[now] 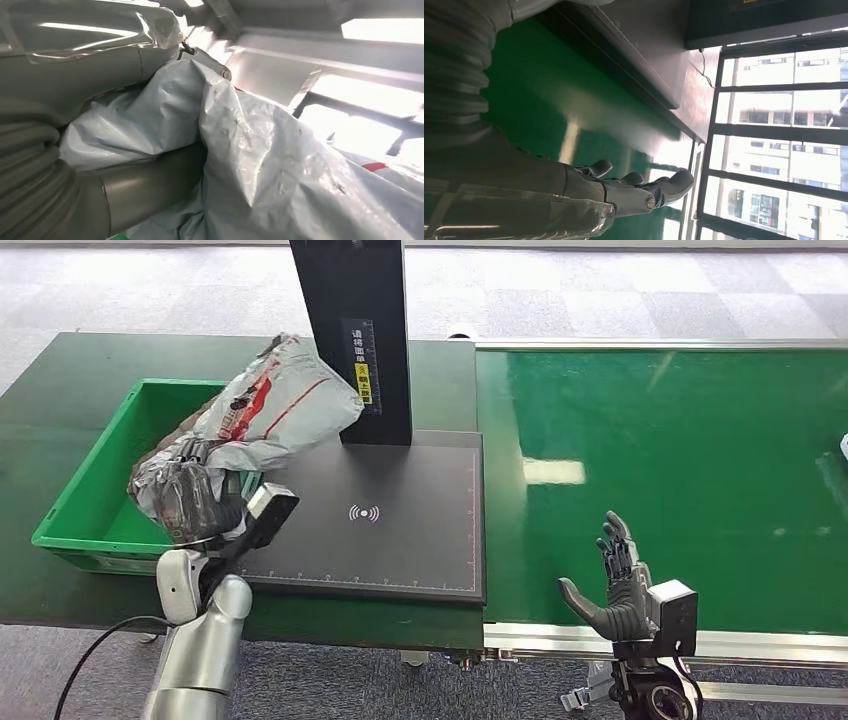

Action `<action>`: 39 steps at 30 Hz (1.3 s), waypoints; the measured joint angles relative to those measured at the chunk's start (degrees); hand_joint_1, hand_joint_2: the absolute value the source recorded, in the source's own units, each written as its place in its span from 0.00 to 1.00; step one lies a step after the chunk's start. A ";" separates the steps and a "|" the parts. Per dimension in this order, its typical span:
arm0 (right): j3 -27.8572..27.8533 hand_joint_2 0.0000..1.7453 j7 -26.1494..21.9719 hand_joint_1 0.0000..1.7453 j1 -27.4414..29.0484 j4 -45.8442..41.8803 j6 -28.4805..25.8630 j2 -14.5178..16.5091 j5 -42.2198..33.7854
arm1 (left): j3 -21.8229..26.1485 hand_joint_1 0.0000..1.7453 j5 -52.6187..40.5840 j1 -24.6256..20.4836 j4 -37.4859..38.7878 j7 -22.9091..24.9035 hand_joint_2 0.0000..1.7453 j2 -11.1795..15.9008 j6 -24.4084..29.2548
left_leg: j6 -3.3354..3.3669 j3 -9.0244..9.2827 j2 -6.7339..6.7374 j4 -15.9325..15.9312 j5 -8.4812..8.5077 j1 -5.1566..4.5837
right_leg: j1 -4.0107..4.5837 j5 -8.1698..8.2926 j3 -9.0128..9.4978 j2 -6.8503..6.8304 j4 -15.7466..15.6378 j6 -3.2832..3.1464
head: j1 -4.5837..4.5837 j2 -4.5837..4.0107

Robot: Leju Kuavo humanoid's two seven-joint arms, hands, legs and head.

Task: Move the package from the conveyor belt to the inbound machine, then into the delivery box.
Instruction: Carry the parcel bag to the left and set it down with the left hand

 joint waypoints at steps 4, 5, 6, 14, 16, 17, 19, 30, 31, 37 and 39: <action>-0.17 1.00 0.64 0.00 0.55 -1.20 0.17 0.01 0.33 | 3.91 1.00 1.37 -1.51 5.33 3.08 0.50 2.10 0.00 | 0.00 -0.04 0.00 0.00 -0.01 -0.01 | -0.01 -0.02 -0.02 0.00 0.00 0.01 | 0.01 0.01; -0.21 1.00 0.74 0.00 0.65 -1.39 0.19 0.01 0.39 | 5.07 1.00 1.72 -1.56 5.85 2.76 0.25 2.34 0.00 | 0.01 -0.05 0.00 0.00 -0.02 -0.01 | -0.01 -0.03 -0.03 0.00 0.00 0.01 | 0.01 0.01; -0.25 1.00 0.80 0.00 0.75 -1.55 0.20 0.01 0.42 | 6.42 1.00 2.11 -1.59 6.20 2.05 0.00 2.48 0.01 | 0.01 -0.06 0.00 0.00 -0.03 -0.01 | -0.01 -0.04 -0.04 0.00 0.00 0.00 | 0.02 0.00; -0.31 1.00 0.85 0.00 1.48 -2.04 0.23 -0.20 0.44 | 17.69 0.61 4.61 -2.47 7.32 -6.17 0.00 2.01 0.04 | 0.00 -0.07 0.00 0.01 -0.06 -0.02 | -0.01 -0.05 -0.07 -0.01 -0.01 0.00 | 0.00 0.00; -0.32 1.00 0.85 0.00 1.51 -2.04 0.23 -0.27 0.43 | 19.02 0.11 4.10 -2.70 7.56 -6.97 0.00 1.68 0.04 | 0.00 -0.07 -0.01 0.01 -0.05 -0.01 | -0.01 -0.05 -0.07 -0.01 -0.01 -0.01 | 0.00 0.00; -0.32 1.00 0.85 0.00 1.50 -2.04 0.22 -0.28 0.43 | 19.55 0.04 3.65 -2.80 7.63 -7.39 0.00 1.47 0.04 | 0.00 -0.07 -0.01 0.01 -0.05 -0.01 | -0.01 -0.05 -0.06 -0.01 -0.01 -0.01 | 0.00 0.00; -0.32 1.00 0.85 0.00 1.48 -2.04 0.21 -0.28 0.43 | 20.44 0.00 2.44 -2.97 7.67 -8.05 0.00 0.96 0.04 | 0.00 -0.07 -0.01 0.01 -0.05 -0.01 | -0.01 -0.05 -0.06 -0.01 -0.01 -0.01 | 0.01 0.00; -0.32 1.00 -0.89 0.00 0.54 -2.04 0.62 -0.28 0.20 | 21.83 0.00 2.02 -3.65 7.49 -12.29 0.00 -1.83 0.06 | 0.00 -0.08 -0.05 0.01 -0.06 -0.01 | -0.01 -0.05 -0.06 -0.02 -0.01 -0.01 | 0.00 0.00; -0.32 1.00 -1.43 0.00 0.45 -2.04 0.72 -0.28 0.21 | 22.00 0.00 4.76 -3.65 7.19 -14.86 0.00 -2.25 0.06 | 0.00 -0.08 -0.05 0.01 -0.06 -0.01 | -0.01 -0.05 -0.05 -0.02 -0.01 -0.01 | 0.01 0.00; -0.30 1.00 -2.54 0.00 0.19 -2.04 0.72 -0.29 0.34 | 20.13 0.00 26.94 -2.10 0.10 -22.75 0.00 -4.51 0.06 | 0.00 -0.09 -0.05 0.01 -0.06 -0.02 | -0.01 -0.05 -0.04 -0.03 -0.01 0.00 | 0.01 0.00; -0.30 1.00 -2.65 0.00 0.17 -2.04 0.68 -0.31 0.31 | 17.96 0.00 32.22 -0.89 -3.43 -22.91 0.00 -4.62 0.05 | 0.00 -0.10 -0.08 0.01 -0.06 -0.01 | -0.01 -0.06 -0.05 -0.06 -0.01 0.00 | 0.00 0.00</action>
